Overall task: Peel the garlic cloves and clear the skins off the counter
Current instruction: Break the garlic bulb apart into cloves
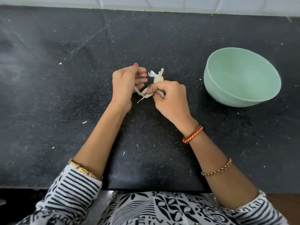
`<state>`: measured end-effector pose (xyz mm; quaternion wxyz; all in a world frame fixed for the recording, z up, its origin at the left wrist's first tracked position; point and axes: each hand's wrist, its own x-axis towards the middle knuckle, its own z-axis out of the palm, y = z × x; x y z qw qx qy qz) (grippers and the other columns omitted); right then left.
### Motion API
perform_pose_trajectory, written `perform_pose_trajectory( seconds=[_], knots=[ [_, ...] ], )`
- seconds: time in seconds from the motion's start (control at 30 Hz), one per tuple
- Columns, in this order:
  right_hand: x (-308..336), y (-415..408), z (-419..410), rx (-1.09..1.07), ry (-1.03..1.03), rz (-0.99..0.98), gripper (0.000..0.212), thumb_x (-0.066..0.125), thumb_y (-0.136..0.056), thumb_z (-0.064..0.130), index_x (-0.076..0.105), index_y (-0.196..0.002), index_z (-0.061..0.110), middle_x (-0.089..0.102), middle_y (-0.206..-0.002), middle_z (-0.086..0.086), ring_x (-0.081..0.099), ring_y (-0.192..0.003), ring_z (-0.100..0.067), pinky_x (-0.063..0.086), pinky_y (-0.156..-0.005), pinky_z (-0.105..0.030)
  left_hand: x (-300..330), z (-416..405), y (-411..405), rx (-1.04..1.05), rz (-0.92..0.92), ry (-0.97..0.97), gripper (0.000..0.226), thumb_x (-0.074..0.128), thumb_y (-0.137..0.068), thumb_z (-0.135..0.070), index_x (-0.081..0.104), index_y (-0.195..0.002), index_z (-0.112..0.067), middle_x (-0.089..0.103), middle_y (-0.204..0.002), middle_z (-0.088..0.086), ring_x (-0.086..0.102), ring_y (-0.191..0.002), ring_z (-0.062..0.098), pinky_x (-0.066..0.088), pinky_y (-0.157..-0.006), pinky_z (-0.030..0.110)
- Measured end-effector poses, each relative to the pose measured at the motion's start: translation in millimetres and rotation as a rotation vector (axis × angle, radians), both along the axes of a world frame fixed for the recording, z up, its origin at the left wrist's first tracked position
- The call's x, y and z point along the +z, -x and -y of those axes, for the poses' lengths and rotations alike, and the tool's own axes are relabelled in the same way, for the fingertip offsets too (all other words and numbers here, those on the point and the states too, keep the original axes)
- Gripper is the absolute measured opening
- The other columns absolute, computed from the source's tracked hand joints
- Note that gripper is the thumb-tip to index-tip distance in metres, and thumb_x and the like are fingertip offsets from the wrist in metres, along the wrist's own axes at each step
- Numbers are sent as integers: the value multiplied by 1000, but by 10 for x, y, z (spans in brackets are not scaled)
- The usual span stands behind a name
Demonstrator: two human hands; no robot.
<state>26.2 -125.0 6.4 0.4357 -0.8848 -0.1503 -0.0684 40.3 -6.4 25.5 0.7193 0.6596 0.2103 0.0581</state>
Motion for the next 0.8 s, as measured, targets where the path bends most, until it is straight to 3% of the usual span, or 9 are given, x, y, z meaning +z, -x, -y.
perform_pose_trajectory(
  seconds=[0.07,0.2,0.37,0.47,0.63,0.73,0.8],
  knots=[
    [25,1,25,-7,13,-21,22,60,-78,-3,76,-82,12,72,-75,-3,50,-49,-4,40,-55,-8,-1,-26,-4,-9,-6,-3,30,45,-96,-20,64,-73,-15,64,-74,-1,64,-69,12,51,-64,20],
    [84,8,54,-8,-22,-98,15,70,-74,6,76,-86,13,73,-78,-2,60,-60,-6,49,-64,-18,-9,-46,-3,-57,1,-54,27,48,-95,-19,65,-74,-16,65,-75,-2,63,-69,11,49,-63,18],
    [109,-36,101,2,-30,-134,17,73,-74,8,75,-90,12,72,-85,0,63,-70,-4,48,-70,-12,-12,-54,3,-82,52,-173,28,50,-94,-18,64,-70,-20,64,-72,-5,61,-69,9,48,-67,20],
    [124,-47,120,29,-16,-158,15,77,-72,12,75,-87,12,67,-78,7,59,-66,3,45,-66,-6,-22,-67,2,-87,60,-218,27,51,-93,-19,64,-70,-22,65,-72,-7,61,-70,9,48,-68,20],
    [127,-48,131,37,2,-181,11,80,-69,12,76,-79,16,64,-67,11,57,-61,1,42,-60,-7,-39,-66,-5,-100,68,-241,27,52,-91,-17,64,-68,-21,64,-70,-9,60,-67,8,45,-60,14],
    [124,-45,127,45,6,-200,13,77,-72,10,76,-83,17,70,-76,6,60,-69,-2,44,-66,-7,-53,-74,-7,-105,92,-237,28,52,-91,-13,65,-67,-19,64,-69,-9,58,-64,8,45,-59,14],
    [118,-41,108,40,-11,-187,15,73,-76,8,76,-87,17,72,-84,3,64,-77,-8,50,-73,-15,-59,-73,-9,-106,99,-242,28,52,-91,-13,65,-67,-19,64,-70,-8,58,-65,8,44,-59,14]
  ],
)
